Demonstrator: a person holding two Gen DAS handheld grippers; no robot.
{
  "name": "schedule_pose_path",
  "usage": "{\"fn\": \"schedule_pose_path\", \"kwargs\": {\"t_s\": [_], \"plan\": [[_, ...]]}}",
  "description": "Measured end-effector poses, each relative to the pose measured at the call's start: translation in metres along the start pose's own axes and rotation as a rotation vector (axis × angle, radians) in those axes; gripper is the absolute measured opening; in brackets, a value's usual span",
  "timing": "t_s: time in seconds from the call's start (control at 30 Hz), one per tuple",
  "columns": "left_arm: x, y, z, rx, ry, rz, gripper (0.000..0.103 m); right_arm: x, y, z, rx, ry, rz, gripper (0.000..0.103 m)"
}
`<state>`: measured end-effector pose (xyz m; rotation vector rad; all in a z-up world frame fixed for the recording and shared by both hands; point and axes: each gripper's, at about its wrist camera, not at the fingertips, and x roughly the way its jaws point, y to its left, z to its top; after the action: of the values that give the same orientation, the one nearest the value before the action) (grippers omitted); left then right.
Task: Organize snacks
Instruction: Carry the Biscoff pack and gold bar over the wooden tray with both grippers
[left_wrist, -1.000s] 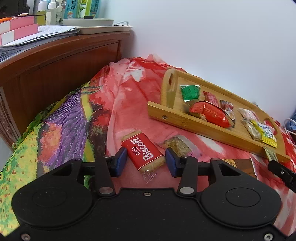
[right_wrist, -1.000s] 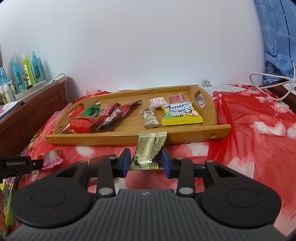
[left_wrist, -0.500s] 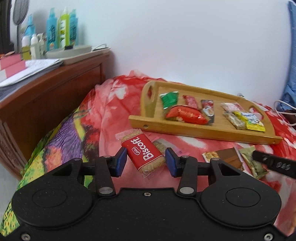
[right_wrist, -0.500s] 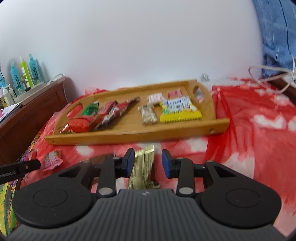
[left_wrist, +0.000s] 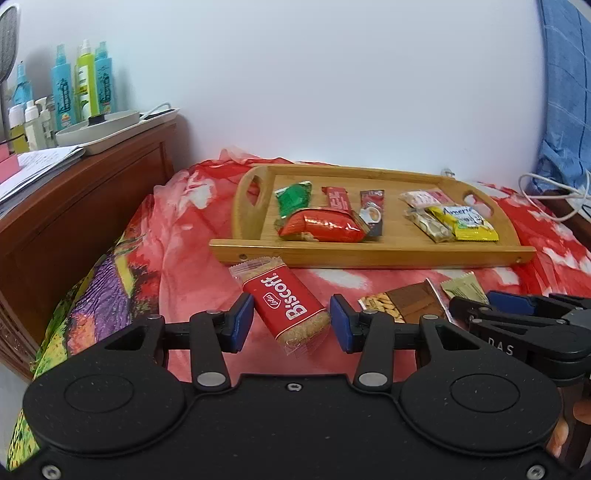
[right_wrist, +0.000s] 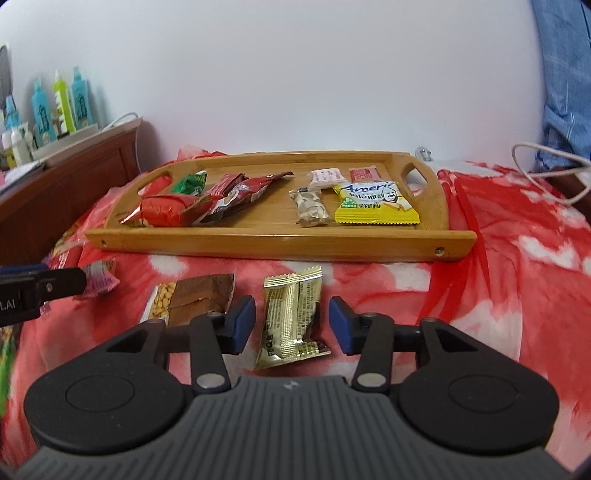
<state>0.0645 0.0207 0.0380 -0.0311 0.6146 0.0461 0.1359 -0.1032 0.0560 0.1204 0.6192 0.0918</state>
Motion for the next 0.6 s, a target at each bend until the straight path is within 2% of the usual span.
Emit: {"fn": "schedule_pose_path", "kwargs": {"t_s": [0.03,0.07,0.13,0.6], "plan": [[0.0,-0.002,0.0,0.004,0.003,-0.002,0.043,0.0,0.001,0.0,-0.006,-0.003,-0.004,0.047],[0.0,-0.003,0.0,0.008,0.007,-0.004,0.043,-0.001,0.001,0.0,-0.007,-0.005,-0.006,0.041],[0.001,-0.006,0.0,0.016,0.012,-0.007,0.043,-0.002,-0.001,0.0,0.005,-0.008,-0.004,0.038],[-0.001,-0.011,0.003,0.022,0.01,-0.032,0.043,-0.015,-0.01,0.009,0.077,-0.048,0.026,0.037]]}}
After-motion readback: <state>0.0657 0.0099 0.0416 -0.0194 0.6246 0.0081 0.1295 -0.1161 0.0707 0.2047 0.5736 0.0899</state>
